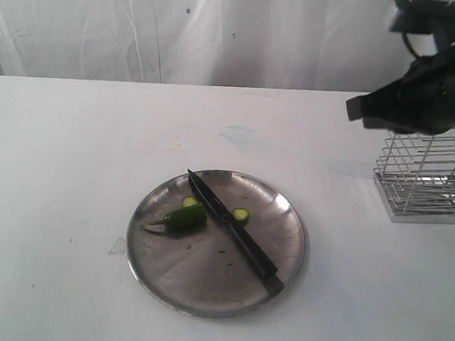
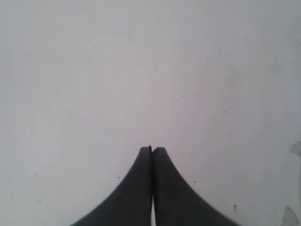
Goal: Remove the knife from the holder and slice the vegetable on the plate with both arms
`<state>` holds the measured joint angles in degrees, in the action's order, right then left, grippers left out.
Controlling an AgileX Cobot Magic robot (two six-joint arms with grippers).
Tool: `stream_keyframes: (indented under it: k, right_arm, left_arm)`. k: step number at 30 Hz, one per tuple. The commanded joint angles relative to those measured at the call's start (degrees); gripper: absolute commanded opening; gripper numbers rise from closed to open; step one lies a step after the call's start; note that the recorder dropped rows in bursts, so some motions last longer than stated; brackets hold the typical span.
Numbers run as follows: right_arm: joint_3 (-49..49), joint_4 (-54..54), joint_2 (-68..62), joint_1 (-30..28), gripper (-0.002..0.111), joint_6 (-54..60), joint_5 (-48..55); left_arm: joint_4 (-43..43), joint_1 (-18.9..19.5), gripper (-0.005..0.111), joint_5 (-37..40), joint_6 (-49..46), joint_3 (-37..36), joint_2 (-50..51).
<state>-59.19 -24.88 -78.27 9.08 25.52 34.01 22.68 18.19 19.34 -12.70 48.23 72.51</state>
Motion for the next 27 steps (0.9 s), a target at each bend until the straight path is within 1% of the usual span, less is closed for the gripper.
stream_keyframes:
  k: [1, 2, 3, 4, 7, 8, 10, 12, 13, 14, 15, 18, 20, 24, 27]
  right_arm:
    - [1.5, 18.49, 10.87, -3.61, 0.0, -17.33, -6.2]
    - [2.91, 24.25, 14.58, -4.54, 0.0, -26.6, -7.8]
    - [3.9, 28.08, 16.95, -4.55, 0.0, -31.4, -8.88]
    - [5.12, 29.67, 20.18, -4.55, 0.0, -34.56, -10.38]
    - [8.74, 30.64, 30.54, -4.42, 0.0, -34.23, -11.74]
    - [9.73, 31.84, 33.39, -4.42, 0.0, -34.17, -12.45]
    - [13.7, 33.67, 41.23, -4.42, 0.0, -34.17, -16.33]
    - [19.1, 34.17, 47.93, -4.42, 0.0, -34.09, -20.84]
    - [21.83, 35.29, 50.9, -4.42, 0.0, -34.09, -23.7]
    - [24.26, 35.18, 52.71, -4.42, 0.0, -34.09, -26.19]
    - [26.15, 35.18, 54.58, -4.42, 0.0, -34.09, -28.87]
    - [28.25, 35.18, 56.49, -4.42, 0.0, -34.34, -31.45]
    - [28.56, 35.18, 56.86, -4.42, 0.0, -34.34, -31.86]
    - [28.56, 35.18, 56.86, -4.42, 0.0, -34.71, -30.01]
    - [28.56, 35.18, 56.86, -4.42, 0.0, -34.71, -28.88]
  left_arm:
    - [-3.74, 2.31, 0.0, -5.44, 4.08, -6.45, -6.78]
    - [-3.49, 2.2, 0.0, -10.35, 6.12, -9.8, -10.36]
    - [-3.49, 2.19, 0.0, -12.69, 6.72, -11.46, -12.12]
    - [-3.38, 2.19, 0.0, -14.96, 7.13, -13.9, -14.97]
    - [-3.38, 1.79, 0.0, -13.71, 9.88, -17.59, -21.86]
    - [-3.38, 1.45, 0.0, -14.5, 10.33, -18.46, -23.94]
    - [-3.38, -0.96, 0.0, -17.05, 10.98, -20.56, -30.8]
    - [-3.38, -6.08, 0.0, -18.78, 10.98, -22.52, -37.18]
    - [-3.71, -8.9, 0.0, -19.74, 9.34, -23.18, -40.41]
    - [-3.71, -10.64, 0.0, -20.63, 7.98, -23.62, -43.05]
    - [-3.71, -12.4, 0.0, -20.7, 7.64, -23.63, -45.68]
    - [-3.71, -14.24, 0.0, -20.02, 6.13, -23.63, -51.35]
    - [-3.85, -14.36, 0.0, -18.11, 5.09, -23.63, -54.03]
    - [-3.85, -14.45, 0.0, -10.87, 5.23, -23.63, -57.39]
    - [-3.85, -14.45, 0.0, -8.51, 5.23, -23.63, -58.4]
